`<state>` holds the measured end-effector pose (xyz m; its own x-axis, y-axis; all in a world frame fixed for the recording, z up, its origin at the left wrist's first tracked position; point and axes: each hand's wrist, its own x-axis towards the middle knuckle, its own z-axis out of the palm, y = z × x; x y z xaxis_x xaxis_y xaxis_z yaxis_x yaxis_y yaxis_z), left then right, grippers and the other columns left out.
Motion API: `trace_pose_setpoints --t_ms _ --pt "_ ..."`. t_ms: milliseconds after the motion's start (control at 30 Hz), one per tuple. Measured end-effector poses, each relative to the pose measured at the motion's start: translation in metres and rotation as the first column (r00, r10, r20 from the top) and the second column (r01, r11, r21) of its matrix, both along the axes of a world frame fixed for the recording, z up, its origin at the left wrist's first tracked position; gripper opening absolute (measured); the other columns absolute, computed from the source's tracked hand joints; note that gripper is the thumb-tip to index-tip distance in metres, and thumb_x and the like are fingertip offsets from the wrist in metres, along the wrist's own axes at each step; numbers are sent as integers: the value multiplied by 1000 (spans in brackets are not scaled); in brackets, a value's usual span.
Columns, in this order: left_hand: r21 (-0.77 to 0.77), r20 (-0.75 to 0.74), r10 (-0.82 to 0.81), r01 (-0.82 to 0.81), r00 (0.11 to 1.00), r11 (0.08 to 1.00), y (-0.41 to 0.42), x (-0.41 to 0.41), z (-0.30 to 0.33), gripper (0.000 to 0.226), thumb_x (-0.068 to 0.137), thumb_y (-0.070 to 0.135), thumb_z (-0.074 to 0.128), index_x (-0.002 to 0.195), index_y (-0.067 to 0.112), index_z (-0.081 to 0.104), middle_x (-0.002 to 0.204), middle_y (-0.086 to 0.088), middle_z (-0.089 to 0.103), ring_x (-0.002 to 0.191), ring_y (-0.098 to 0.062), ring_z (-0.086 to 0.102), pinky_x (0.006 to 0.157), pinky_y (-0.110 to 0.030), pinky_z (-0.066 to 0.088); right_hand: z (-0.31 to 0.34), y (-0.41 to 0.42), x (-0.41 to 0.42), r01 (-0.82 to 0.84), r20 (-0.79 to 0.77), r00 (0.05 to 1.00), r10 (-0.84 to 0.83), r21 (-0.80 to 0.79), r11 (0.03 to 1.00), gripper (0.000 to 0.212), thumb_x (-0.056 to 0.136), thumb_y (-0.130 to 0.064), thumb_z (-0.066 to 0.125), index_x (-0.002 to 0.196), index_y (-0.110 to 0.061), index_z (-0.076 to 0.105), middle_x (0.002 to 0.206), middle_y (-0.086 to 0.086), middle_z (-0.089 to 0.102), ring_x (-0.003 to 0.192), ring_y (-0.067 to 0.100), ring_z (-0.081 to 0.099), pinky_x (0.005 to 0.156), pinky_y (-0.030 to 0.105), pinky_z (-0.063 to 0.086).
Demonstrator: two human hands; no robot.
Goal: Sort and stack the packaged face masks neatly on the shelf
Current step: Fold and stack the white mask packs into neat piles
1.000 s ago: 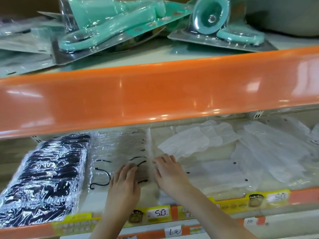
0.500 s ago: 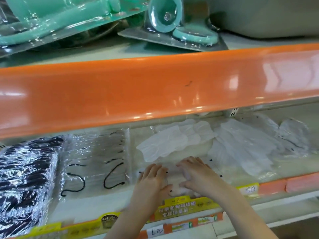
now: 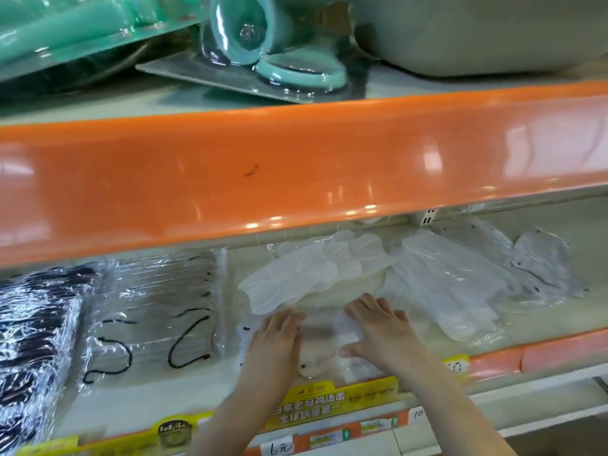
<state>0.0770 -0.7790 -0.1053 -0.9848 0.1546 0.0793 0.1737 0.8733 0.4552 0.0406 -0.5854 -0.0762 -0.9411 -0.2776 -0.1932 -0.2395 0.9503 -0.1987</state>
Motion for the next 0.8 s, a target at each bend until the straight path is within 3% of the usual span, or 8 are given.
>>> trace_pose_setpoints --t_ms 100,200,333,433,533,633,700,800 --pt "23 -64 58 -57 996 998 -13 1 0 37 88 27 50 123 21 60 126 3 59 120 -24 51 94 -35 39 0 6 -3 16 -14 1000 -17 -43 999 49 83 -48 65 123 -28 45 124 -9 39 121 15 36 96 34 31" --pt "-57 24 64 -62 998 996 -26 3 2 50 92 44 53 139 32 42 142 14 41 135 -11 33 107 -30 29 -1 11 -5 46 -57 997 -51 -81 996 32 88 -41 61 114 -28 48 115 -11 41 116 14 38 90 32 30" --pt "-192 191 29 9 981 981 -32 4 9 73 87 52 59 148 36 23 156 15 17 144 -10 14 115 -32 17 -6 18 -7 70 -119 990 -80 -91 993 10 96 -36 49 102 -28 48 105 -10 41 112 15 41 85 30 29" --pt "-211 153 28 5 988 978 -31 6 11 75 85 54 60 148 38 22 156 16 16 144 -9 14 115 -33 18 -7 24 -10 151 -75 982 -175 -253 956 4 95 -29 48 94 -26 49 100 -10 48 106 15 47 82 30 33" --pt "-251 122 33 -1 992 968 -26 5 12 69 85 53 60 145 36 30 149 16 30 140 -11 25 110 -35 26 -5 31 -12 242 -23 955 -294 -508 827 6 93 -22 53 91 -20 58 93 -5 57 91 16 53 75 30 40" --pt "-255 -36 -29 18 999 967 -21 4 6 46 75 48 72 117 32 61 111 14 62 105 -16 61 79 -39 50 -4 34 -14 261 14 944 -329 -642 721 17 94 -18 55 81 -28 56 79 -11 58 73 5 53 63 14 37" --pt "-240 -171 -35 -7 985 971 -17 4 4 23 75 48 61 91 34 67 82 19 64 76 -9 66 59 -28 51 -4 34 -15 259 38 946 -323 -686 680 17 95 -16 55 84 -28 57 78 -14 59 71 -3 53 60 6 36" --pt "-200 -179 -2 -34 984 979 -9 1 11 26 80 46 43 84 34 65 71 18 65 63 -7 65 53 -25 48 -5 35 -17 267 70 944 -322 -734 624 14 96 -12 53 100 -23 60 80 -8 61 71 -1 54 61 7 38"
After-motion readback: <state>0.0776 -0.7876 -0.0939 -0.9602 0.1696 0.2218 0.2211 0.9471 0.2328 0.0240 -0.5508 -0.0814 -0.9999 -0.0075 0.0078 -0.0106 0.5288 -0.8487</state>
